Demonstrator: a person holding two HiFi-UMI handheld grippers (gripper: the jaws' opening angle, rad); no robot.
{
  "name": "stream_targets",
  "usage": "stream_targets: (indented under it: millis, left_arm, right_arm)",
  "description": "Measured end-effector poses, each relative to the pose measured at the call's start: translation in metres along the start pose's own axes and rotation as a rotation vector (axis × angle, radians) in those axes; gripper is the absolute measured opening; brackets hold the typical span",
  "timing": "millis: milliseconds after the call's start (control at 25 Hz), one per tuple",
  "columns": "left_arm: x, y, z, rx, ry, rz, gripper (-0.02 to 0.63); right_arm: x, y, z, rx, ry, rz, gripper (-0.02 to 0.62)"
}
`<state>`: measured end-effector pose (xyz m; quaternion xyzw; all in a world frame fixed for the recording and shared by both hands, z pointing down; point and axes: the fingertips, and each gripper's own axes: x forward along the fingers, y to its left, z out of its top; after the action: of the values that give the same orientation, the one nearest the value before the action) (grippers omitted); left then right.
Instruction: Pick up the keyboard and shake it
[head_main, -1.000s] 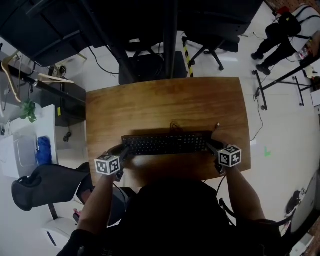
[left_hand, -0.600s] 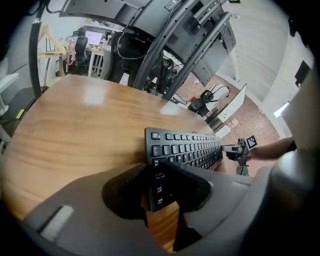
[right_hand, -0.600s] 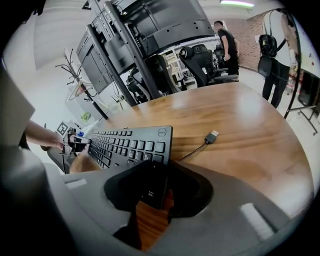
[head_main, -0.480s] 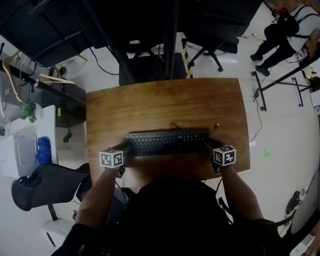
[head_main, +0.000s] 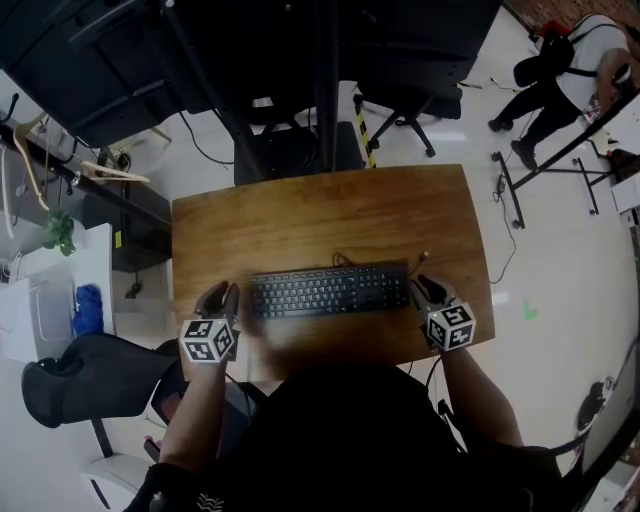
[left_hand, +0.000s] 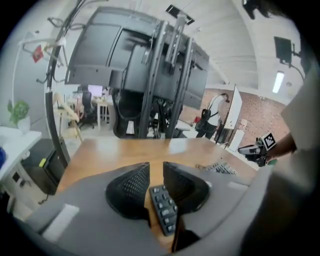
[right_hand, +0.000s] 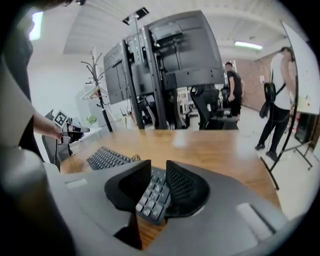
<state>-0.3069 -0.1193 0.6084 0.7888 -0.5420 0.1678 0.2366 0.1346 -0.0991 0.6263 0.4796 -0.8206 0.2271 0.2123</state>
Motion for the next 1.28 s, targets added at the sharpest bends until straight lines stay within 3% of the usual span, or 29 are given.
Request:
stream_targets:
  millis: [200, 320, 400, 560, 760, 1000, 1280]
  left_arm:
    - [-0.038, -0.033, 0.134, 0.160, -0.317, 0.031, 0.007]
    - [-0.061, -0.053, 0.189, 0.222, -0.461, 0.052, -0.002]
    - [-0.071, -0.067, 0.203, 0.244, -0.510, 0.070, -0.002]
    - [-0.070, -0.094, 0.195, 0.214, -0.493, 0.021, -0.002]
    - [-0.067, -0.121, 0.183, 0.233, -0.472, -0.054, -0.002]
    - [-0.077, -0.122, 0.193, 0.269, -0.518, -0.026, -0.002]
    - [-0.073, -0.129, 0.189, 0.321, -0.478, -0.031, -0.002]
  right_arm:
    - [-0.041, 0.014, 0.112, -0.129, -0.317, -0.123, 0.031]
    - [-0.062, 0.038, 0.174, -0.166, -0.479, -0.082, 0.002]
    - [-0.070, 0.054, 0.197, -0.184, -0.539, -0.041, 0.002]
    - [-0.070, 0.071, 0.202, -0.195, -0.555, -0.021, 0.001]
    - [-0.067, 0.084, 0.197, -0.195, -0.546, 0.008, 0.002]
    - [-0.065, 0.088, 0.196, -0.203, -0.541, 0.020, 0.002]
    - [-0.067, 0.069, 0.190, -0.176, -0.532, -0.004, 0.002]
